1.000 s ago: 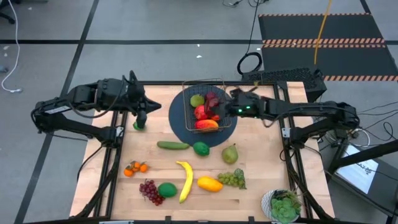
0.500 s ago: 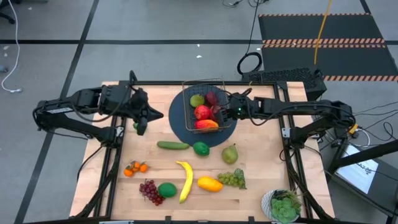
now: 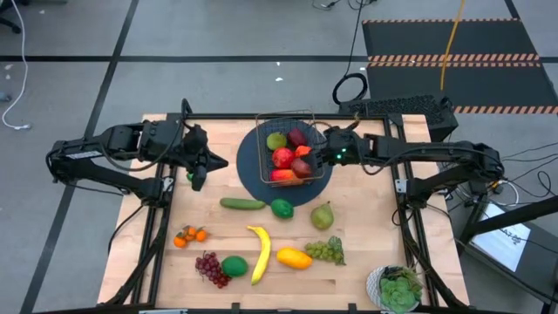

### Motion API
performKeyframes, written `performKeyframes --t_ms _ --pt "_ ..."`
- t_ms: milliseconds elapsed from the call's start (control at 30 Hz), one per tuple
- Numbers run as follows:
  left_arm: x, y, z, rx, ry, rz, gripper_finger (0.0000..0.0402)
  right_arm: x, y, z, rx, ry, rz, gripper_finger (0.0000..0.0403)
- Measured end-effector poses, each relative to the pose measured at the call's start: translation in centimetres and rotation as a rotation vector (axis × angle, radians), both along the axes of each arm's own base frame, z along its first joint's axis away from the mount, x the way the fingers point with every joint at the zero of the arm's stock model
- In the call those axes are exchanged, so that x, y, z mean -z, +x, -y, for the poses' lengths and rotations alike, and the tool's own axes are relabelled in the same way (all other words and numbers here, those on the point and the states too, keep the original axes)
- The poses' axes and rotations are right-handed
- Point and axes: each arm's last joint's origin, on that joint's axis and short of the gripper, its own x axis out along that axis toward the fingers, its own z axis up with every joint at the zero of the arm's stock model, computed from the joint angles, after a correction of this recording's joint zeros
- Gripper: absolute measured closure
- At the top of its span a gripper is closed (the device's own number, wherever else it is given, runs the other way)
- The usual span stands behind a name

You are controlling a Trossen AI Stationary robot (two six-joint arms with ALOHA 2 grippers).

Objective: Build produce basket
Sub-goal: Put the green pear into the gold wire basket

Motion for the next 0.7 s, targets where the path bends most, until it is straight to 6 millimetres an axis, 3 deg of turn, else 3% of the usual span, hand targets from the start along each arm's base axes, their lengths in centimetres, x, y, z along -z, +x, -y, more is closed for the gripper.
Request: performKeyframes --t_ms 367,700 --pt "0.9 -0.6 -0.1 -0.021 0.048 -0.111 0.038 -5.1 -4.4 -0.9 -0.057 -0.137 0.182 0.0007" --pt "1.4 -0.8 0.0 -0.075 -0.026 -0.17 0.038 -6.7 -7.3 -1.4 -0.114 -0.253 0.19 0.0007"
